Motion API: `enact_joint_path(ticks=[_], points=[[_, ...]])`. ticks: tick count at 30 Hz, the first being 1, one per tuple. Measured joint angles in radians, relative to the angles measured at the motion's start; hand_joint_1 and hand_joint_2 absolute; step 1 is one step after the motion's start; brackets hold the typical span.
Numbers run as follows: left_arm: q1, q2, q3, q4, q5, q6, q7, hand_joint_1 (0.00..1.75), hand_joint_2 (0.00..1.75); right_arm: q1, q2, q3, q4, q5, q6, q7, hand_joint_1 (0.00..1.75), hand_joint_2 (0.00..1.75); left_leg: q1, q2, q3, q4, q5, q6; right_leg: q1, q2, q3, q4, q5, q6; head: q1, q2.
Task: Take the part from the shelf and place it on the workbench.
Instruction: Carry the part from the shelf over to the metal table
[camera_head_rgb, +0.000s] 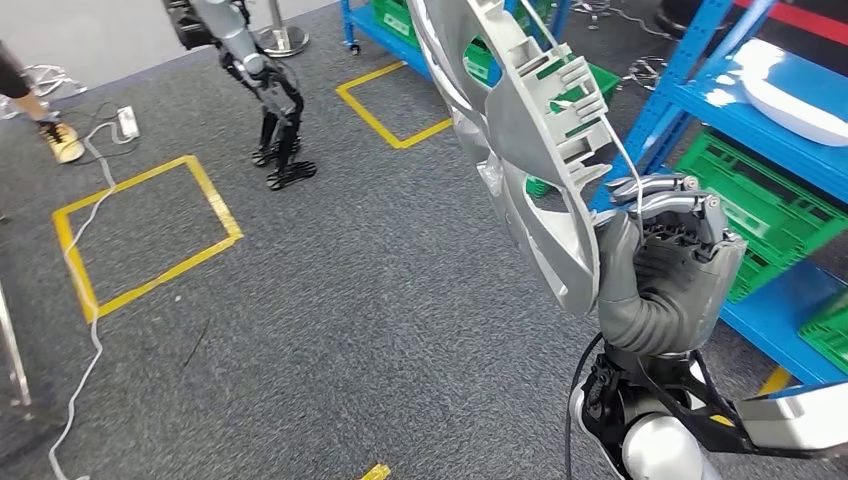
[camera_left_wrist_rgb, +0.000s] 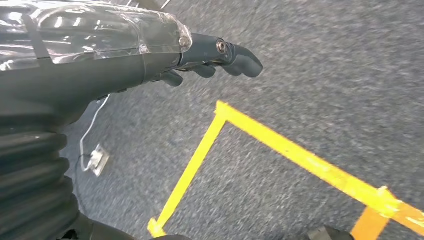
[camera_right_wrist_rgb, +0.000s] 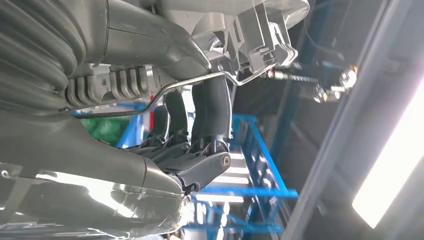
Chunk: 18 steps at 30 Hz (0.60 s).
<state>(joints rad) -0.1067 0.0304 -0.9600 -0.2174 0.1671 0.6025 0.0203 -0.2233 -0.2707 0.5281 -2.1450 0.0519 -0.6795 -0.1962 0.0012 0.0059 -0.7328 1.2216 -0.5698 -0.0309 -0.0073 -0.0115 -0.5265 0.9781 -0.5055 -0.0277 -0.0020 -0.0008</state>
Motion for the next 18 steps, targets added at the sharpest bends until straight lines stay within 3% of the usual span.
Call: enact_joint_path(ticks=[2, 3, 4, 5, 7, 8, 10, 12, 13, 14, 16, 17, 18], points=[[0.000, 0.003, -0.003, 0.000, -0.009, -0.011, 0.010, 0.00, 1.75, 0.010, -0.003, 0.003, 0.002, -0.001, -0.001, -0.001, 1.75, 1.75, 0.014, -0.001, -0.029, 0.065, -0.013, -0.014, -0.002, -0.029, 0.000, 0.002, -0.003, 0.004, -0.004, 0.000], [0.001, 0.005, -0.004, 0.000, -0.011, -0.014, 0.013, 0.00, 1.75, 0.013, -0.004, 0.005, 0.004, -0.003, -0.001, -0.002, 1.75, 1.75, 0.020, 0.002, -0.014, 0.041, 0.009, -0.021, -0.003, -0.042, 0.000, 0.004, -0.005, 0.008, -0.006, 0.000], [0.001, 0.008, -0.005, 0.000, -0.013, -0.014, 0.014, 0.00, 1.75, 0.015, -0.005, 0.006, 0.005, -0.006, -0.001, -0.004, 1.75, 1.75, 0.025, 0.016, 0.020, -0.017, 0.042, -0.026, -0.006, -0.054, 0.001, 0.008, -0.009, 0.014, -0.007, 0.000], [0.001, 0.010, -0.005, 0.000, -0.014, -0.013, 0.015, 0.00, 1.75, 0.016, -0.006, 0.008, 0.007, -0.008, -0.001, -0.006, 1.75, 1.75, 0.024, 0.041, 0.057, -0.083, 0.066, -0.031, -0.006, -0.064, 0.001, 0.014, -0.015, 0.021, -0.009, 0.000], [0.000, 0.014, -0.005, 0.000, -0.017, -0.007, 0.013, 0.00, 1.75, 0.016, -0.010, 0.012, 0.008, -0.011, 0.001, -0.010, 1.75, 1.75, 0.019, 0.087, 0.104, -0.171, 0.090, -0.022, -0.005, -0.079, 0.001, 0.024, -0.024, 0.036, -0.013, 0.000], [0.000, 0.015, -0.005, 0.000, -0.018, -0.003, 0.012, 0.00, 1.75, 0.016, -0.011, 0.014, 0.008, -0.012, 0.001, -0.012, 1.75, 1.75, 0.014, 0.096, 0.106, -0.179, 0.085, -0.012, -0.003, -0.085, 0.002, 0.026, -0.026, 0.042, -0.012, 0.000], [0.001, 0.018, -0.005, 0.000, -0.019, 0.001, 0.010, 0.00, 1.75, 0.015, -0.015, 0.019, 0.007, -0.012, 0.002, -0.014, 1.75, 1.75, 0.011, 0.078, 0.102, -0.180, 0.086, 0.011, -0.005, -0.095, 0.006, 0.023, -0.029, 0.051, -0.010, 0.000], [0.001, 0.020, -0.005, 0.000, -0.019, 0.004, 0.006, 0.00, 1.75, 0.016, -0.019, 0.022, 0.008, -0.011, 0.004, -0.015, 1.75, 1.75, 0.012, 0.053, 0.102, -0.183, 0.089, 0.024, -0.010, -0.070, 0.000, 0.048, -0.056, 0.058, -0.004, 0.000], [0.000, 0.020, -0.005, 0.000, -0.019, 0.006, 0.002, 0.00, 1.75, 0.015, -0.021, 0.024, 0.007, -0.010, 0.005, -0.016, 1.75, 1.75, 0.012, 0.040, 0.103, -0.185, 0.091, 0.030, -0.011, -0.047, -0.015, 0.088, -0.084, 0.060, 0.001, 0.000], [-0.001, 0.020, -0.005, 0.000, -0.019, 0.010, -0.003, 0.00, 1.75, 0.014, -0.024, 0.025, 0.007, -0.008, 0.008, -0.018, 1.75, 1.75, 0.010, 0.027, 0.104, -0.185, 0.092, 0.034, -0.010, -0.023, -0.040, 0.150, -0.119, 0.059, 0.009, 0.000], [-0.003, 0.019, -0.005, -0.001, -0.017, 0.015, -0.012, 0.00, 1.75, 0.011, -0.028, 0.026, 0.006, -0.004, 0.015, -0.021, 1.75, 1.75, 0.003, -0.002, 0.104, -0.184, 0.093, 0.042, -0.007, -0.001, -0.099, 0.282, -0.171, 0.052, 0.021, 0.000], [-0.003, 0.019, -0.005, -0.001, -0.015, 0.017, -0.016, 0.00, 1.75, 0.010, -0.030, 0.027, 0.006, -0.003, 0.018, -0.022, 1.75, 1.75, 0.000, -0.019, 0.105, -0.184, 0.094, 0.044, -0.004, 0.003, -0.116, 0.314, -0.172, 0.047, 0.024, 0.000], [-0.003, 0.018, -0.005, -0.002, -0.011, 0.018, -0.017, 0.00, 1.75, 0.009, -0.031, 0.027, 0.005, -0.003, 0.020, -0.021, 1.75, 1.75, -0.004, -0.036, 0.106, -0.184, 0.095, 0.046, -0.002, 0.007, -0.118, 0.309, -0.152, 0.040, 0.025, 0.000]])
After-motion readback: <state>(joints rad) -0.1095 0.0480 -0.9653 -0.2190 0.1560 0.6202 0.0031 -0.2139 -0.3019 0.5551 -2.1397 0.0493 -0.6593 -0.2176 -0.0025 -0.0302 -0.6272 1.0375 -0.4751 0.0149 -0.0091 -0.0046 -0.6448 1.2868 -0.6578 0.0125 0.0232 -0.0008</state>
